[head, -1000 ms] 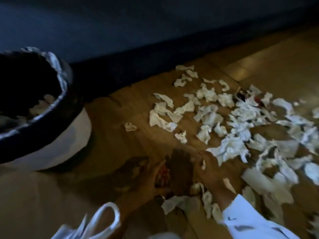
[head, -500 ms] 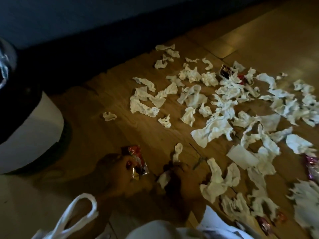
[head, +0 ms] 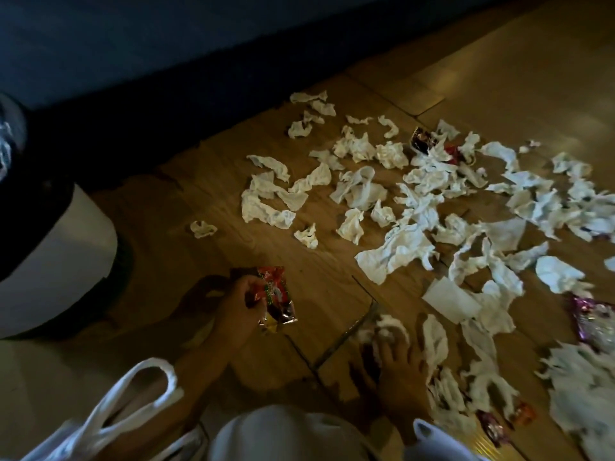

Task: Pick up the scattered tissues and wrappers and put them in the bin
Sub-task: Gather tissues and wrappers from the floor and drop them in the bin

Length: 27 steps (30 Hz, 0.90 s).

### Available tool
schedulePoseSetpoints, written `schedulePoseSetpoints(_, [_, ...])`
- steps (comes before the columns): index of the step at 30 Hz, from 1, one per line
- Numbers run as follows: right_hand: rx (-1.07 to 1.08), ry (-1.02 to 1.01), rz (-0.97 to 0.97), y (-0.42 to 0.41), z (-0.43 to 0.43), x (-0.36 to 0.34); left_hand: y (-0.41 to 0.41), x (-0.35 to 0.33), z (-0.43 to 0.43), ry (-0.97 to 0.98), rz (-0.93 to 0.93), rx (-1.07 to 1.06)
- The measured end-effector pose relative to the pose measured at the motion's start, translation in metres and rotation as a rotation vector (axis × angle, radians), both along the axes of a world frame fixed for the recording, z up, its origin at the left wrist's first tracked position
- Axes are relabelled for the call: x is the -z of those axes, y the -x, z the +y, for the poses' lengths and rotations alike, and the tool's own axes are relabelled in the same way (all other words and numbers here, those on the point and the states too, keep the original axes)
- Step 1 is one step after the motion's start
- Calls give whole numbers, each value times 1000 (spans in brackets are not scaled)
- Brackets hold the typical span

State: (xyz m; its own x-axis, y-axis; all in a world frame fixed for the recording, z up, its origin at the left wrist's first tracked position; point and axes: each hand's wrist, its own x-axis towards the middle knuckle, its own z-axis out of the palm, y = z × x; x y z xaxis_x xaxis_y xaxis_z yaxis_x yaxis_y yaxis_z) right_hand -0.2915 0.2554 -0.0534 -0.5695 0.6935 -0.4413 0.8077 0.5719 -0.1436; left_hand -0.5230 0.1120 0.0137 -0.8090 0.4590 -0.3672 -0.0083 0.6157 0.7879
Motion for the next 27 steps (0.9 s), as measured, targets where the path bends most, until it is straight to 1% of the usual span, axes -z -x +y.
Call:
schedulePoseSetpoints(2, [-142,-32,58,6,1,3,1,-13,-1,-35,-21,-27])
schedulePoseSetpoints(5, [-135,91,76,38,9,-9,4,-35,-13,-80,-15,-76])
schedulePoseSetpoints(6, [-132,107,123,54,9,-17,4,-42,-20,-100,-8,-99])
schedulePoseSetpoints(10, [-76,250,456,136,-17,-79,6,-80,-58,-229,-12,-276])
schedulePoseSetpoints(12, [-73,352,726,178,-45,-113,9,-101,-80,-304,8,-395])
schedulePoseSetpoints(13, [-73,409,867,198,-60,-133,14,-113,-92,-337,53,-452])
schedulePoseSetpoints(15, [-108,442,1036,240,-91,-173,26,-138,-117,-394,186,-543])
schedulePoseSetpoints(19, [-199,560,1277,310,-148,-258,59,-186,-174,-508,438,-771])
schedulePoseSetpoints(21, [-245,693,1391,339,-176,-297,75,-203,-202,-513,545,-879])
schedulePoseSetpoints(23, [-309,841,1430,368,-202,-324,91,-216,-224,-498,611,-947])
schedulePoseSetpoints(27, [-410,933,1338,418,-244,-333,120,-220,-251,-431,604,-994])
